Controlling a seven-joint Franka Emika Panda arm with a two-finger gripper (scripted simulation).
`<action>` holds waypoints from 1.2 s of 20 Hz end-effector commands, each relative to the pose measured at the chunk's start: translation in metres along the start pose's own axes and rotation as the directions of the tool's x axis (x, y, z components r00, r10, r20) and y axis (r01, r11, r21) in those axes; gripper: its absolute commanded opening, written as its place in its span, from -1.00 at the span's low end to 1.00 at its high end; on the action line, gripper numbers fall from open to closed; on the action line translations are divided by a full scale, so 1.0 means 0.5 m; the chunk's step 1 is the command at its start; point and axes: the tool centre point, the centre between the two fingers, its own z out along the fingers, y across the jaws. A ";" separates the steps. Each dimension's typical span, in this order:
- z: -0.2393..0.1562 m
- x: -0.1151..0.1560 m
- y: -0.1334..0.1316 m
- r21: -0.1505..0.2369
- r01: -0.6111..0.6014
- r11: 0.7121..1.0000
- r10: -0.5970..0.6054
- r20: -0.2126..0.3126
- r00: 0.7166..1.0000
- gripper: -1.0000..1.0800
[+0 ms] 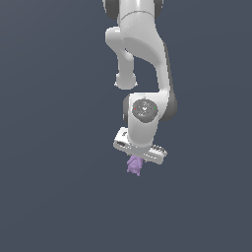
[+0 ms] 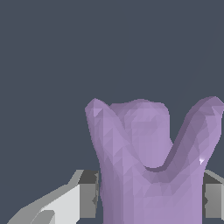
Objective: Pick up the object and move it to a goal position.
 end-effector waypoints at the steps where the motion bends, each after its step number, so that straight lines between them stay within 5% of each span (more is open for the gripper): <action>1: -0.007 0.000 0.004 0.000 0.000 1.000 0.000 -0.001 1.000 -1.00; 11: -0.097 -0.005 0.062 0.001 0.000 1.000 0.000 -0.001 1.000 -1.00; 24: -0.358 -0.018 0.230 0.003 -0.001 1.000 0.001 0.000 1.000 -1.00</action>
